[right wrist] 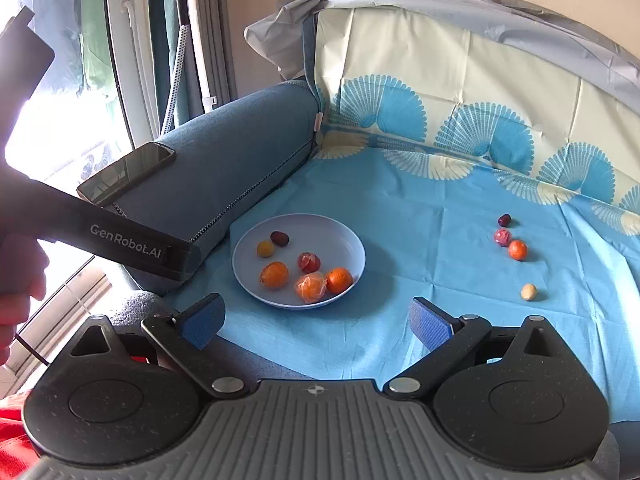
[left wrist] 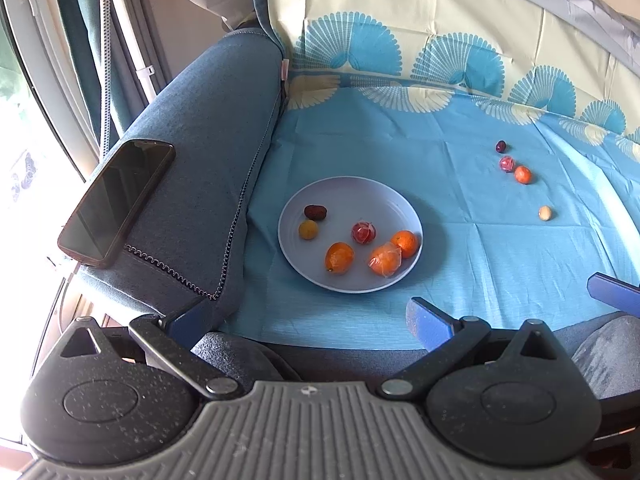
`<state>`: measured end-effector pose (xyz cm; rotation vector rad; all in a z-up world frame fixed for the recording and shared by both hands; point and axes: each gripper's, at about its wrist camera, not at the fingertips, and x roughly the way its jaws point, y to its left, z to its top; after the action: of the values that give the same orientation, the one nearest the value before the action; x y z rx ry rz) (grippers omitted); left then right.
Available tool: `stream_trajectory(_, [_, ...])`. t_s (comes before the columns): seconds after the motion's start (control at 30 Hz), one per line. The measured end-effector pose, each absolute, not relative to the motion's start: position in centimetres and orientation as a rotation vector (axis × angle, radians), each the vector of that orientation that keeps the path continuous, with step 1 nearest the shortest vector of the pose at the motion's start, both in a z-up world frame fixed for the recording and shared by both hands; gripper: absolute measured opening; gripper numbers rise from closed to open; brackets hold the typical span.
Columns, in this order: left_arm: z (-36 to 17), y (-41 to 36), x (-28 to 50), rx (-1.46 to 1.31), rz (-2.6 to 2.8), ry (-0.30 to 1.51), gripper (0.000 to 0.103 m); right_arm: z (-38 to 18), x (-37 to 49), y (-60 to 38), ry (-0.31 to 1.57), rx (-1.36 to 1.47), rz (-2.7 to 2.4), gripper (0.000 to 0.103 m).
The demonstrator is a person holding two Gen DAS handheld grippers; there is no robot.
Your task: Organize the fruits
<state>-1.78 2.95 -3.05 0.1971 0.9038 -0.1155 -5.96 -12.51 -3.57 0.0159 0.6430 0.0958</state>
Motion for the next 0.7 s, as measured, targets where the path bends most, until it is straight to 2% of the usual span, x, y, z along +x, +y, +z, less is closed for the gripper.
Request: stream_trajectory(0.7, [-5.4,-1.7,3.2,0.269,-0.164,0.984,0.103,-7.5,-2.7,-17.9,0.702,0.143,-0.03,0.101])
